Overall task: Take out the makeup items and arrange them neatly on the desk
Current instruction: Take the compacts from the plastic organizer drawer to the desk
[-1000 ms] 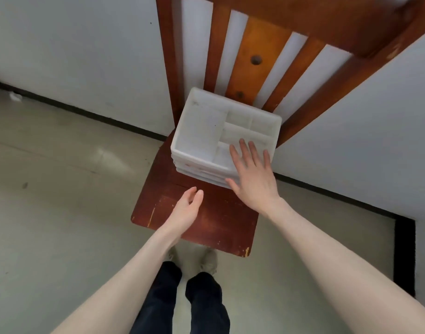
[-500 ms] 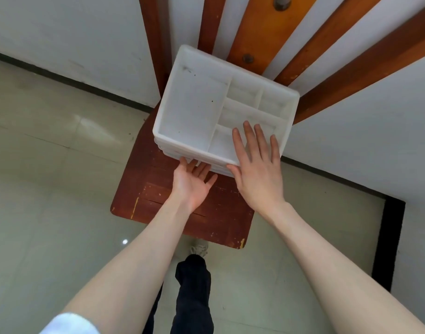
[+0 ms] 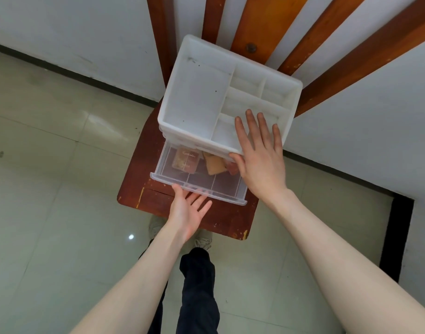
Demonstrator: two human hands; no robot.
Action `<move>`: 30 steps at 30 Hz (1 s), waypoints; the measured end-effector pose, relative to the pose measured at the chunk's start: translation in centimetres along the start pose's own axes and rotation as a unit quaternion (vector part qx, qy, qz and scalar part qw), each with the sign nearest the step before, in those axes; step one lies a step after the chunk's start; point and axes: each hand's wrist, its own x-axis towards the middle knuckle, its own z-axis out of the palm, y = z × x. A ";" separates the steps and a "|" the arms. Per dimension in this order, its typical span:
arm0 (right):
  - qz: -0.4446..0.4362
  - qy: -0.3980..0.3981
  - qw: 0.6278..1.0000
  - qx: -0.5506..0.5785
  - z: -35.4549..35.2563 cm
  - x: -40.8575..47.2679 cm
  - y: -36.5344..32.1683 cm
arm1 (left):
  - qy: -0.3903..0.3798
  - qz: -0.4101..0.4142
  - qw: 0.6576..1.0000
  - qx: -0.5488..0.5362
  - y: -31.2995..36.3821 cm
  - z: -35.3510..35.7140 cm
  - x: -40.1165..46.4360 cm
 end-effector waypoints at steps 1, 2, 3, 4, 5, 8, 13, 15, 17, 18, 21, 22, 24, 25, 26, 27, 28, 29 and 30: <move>-0.001 -0.001 1.000 0.001 0.0 0.0 0.0 | 0.003 0.001 1.000 -0.002 -0.3 -0.6 -0.3; -0.002 0.000 1.000 0.002 0.0 0.0 0.0 | 0.005 0.002 1.000 -0.003 -0.5 -1.1 -0.5; -0.002 0.002 1.000 0.000 0.0 0.0 0.0 | 0.007 0.005 1.000 -0.003 -0.7 -1.5 -0.7; -0.003 0.002 1.000 -0.002 0.0 -0.1 0.0 | 0.009 0.008 1.000 -0.003 -0.8 -1.7 -0.8; -0.003 0.001 1.000 -0.003 0.1 -0.1 -0.1 | 0.010 0.012 1.000 -0.004 -0.8 -1.9 -0.9; -0.003 -0.004 1.000 -0.002 0.0 0.0 0.0 | 0.012 0.006 1.000 -0.018 -0.7 -1.8 -1.0; 0.003 -0.026 1.000 -0.002 -0.2 -0.1 -0.1 | 0.035 0.001 0.999 0.027 -0.1 -2.0 -1.2; 0.006 -0.030 0.999 0.013 -0.5 -0.2 -0.3 | 0.027 -0.001 0.997 0.075 0.1 -2.2 -1.7; 0.002 -0.020 0.999 0.042 -0.9 -0.9 -0.9 | 0.021 -0.010 0.983 0.182 0.2 -2.5 -2.5; -0.004 -0.008 0.998 0.060 -1.0 -1.7 -1.3 | 0.023 -0.008 0.967 0.252 0.3 -2.6 -3.0; -0.018 0.030 0.989 0.143 -0.6 -5.1 -3.2 | 0.033 0.096 0.880 0.465 0.9 -2.6 -4.3; -0.022 0.029 0.985 0.167 -0.2 -6.2 -3.8 | 0.028 0.159 0.836 0.524 1.2 -2.5 -4.4; -0.030 0.001 0.982 0.187 0.8 -7.6 -4.8 | 0.010 0.294 0.718 0.631 2.3 -1.9 -4.5; -0.030 -0.023 0.981 0.188 1.3 -7.7 -5.1 | -0.005 0.355 0.651 0.670 2.9 -1.5 -4.1; -0.022 -0.056 0.981 0.186 1.7 -7.6 -5.4 | -0.023 0.401 0.589 0.701 3.4 -1.0 -3.6; -0.010 -0.090 0.980 0.179 2.1 -7.2 -5.6 | -0.038 0.427 0.529 0.732 4.0 -0.5 -2.8; 0.002 -0.123 0.978 0.170 2.6 -6.7 -5.7 | -0.045 0.435 0.465 0.769 4.5 -0.1 -1.9; 0.017 -0.148 0.976 0.162 3.3 -6.2 -5.7 | -0.042 0.430 0.401 0.808 4.9 0.3 -0.9; 0.036 -0.166 0.974 0.153 3.9 -5.6 -5.6 | -0.035 0.418 0.342 0.841 5.3 0.6 0.1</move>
